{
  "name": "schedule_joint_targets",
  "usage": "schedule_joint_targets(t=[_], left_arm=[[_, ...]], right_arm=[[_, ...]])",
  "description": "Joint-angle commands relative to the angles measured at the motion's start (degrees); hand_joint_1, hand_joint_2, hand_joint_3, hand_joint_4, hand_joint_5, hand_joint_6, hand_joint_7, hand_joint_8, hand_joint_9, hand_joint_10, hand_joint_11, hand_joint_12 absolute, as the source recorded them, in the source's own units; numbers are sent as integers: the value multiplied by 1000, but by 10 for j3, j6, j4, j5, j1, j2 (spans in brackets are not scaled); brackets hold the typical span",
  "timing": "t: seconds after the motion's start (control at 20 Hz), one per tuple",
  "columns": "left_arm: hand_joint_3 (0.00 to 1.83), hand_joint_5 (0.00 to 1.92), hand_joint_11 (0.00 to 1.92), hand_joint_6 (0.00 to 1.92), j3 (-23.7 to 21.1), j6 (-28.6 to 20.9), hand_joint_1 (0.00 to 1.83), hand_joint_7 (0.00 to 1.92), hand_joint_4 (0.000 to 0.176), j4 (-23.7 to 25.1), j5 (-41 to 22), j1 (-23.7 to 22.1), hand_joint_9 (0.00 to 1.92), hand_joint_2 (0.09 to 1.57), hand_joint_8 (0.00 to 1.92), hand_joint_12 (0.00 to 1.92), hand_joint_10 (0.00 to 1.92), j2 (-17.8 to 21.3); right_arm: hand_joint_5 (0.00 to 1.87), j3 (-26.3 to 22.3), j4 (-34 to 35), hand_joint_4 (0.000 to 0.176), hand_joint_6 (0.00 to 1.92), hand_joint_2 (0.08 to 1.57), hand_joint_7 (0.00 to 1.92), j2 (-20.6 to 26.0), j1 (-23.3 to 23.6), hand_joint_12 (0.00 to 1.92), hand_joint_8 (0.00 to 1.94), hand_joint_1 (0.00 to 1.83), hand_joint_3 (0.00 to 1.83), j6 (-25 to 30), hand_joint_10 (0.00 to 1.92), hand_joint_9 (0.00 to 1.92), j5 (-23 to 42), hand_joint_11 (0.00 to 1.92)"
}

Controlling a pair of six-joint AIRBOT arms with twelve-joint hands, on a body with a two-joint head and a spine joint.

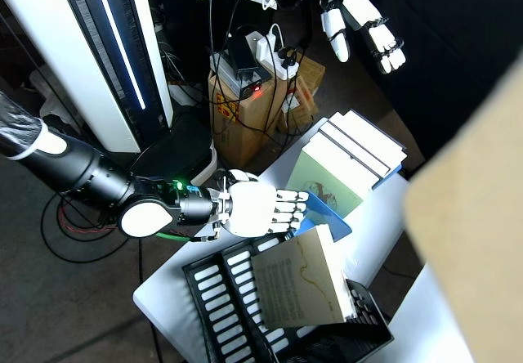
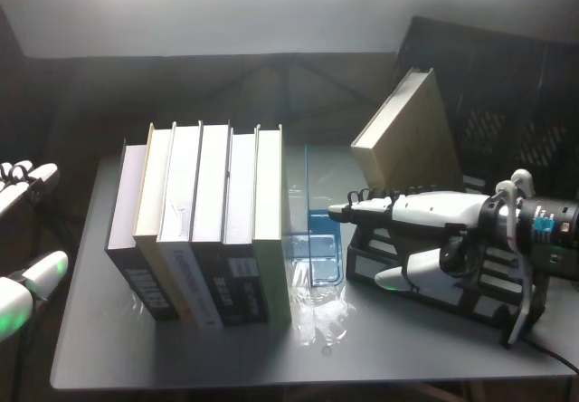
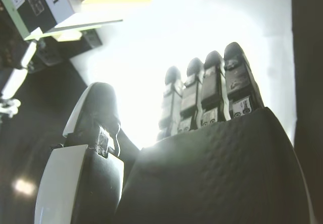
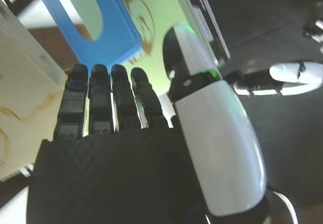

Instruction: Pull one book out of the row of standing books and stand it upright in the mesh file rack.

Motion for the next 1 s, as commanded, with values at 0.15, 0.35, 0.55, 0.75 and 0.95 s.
schedule_joint_targets(t=[0.15,0.35,0.55,0.75,0.95], left_arm=[[2,126,0,3,4,-3,327,66,27,0,-69,0,19,1459,2,1,5,3],[3,125,10,1,5,-3,310,68,32,0,-69,0,19,1465,2,14,4,2],[0,121,0,0,5,-3,338,66,26,-1,-69,0,17,1465,0,1,2,2],[0,119,10,0,4,-3,346,56,33,-1,-71,0,11,1463,0,16,0,2],[0,118,21,0,2,-3,338,61,26,-1,-73,0,19,1462,2,27,4,3]], right_arm=[[0,23,23,12,0,1339,0,-3,1,18,0,923,0,6,0,0,20,0],[0,35,14,27,0,1352,0,-3,1,0,0,847,4,6,0,0,1,0],[0,40,4,22,0,1352,0,-1,3,18,0,823,3,7,0,0,-5,37],[0,29,0,16,0,1333,0,6,3,123,0,856,0,20,0,0,13,0],[0,-26,-9,29,0,1304,0,44,3,0,0,810,0,23,0,0,44,0]])
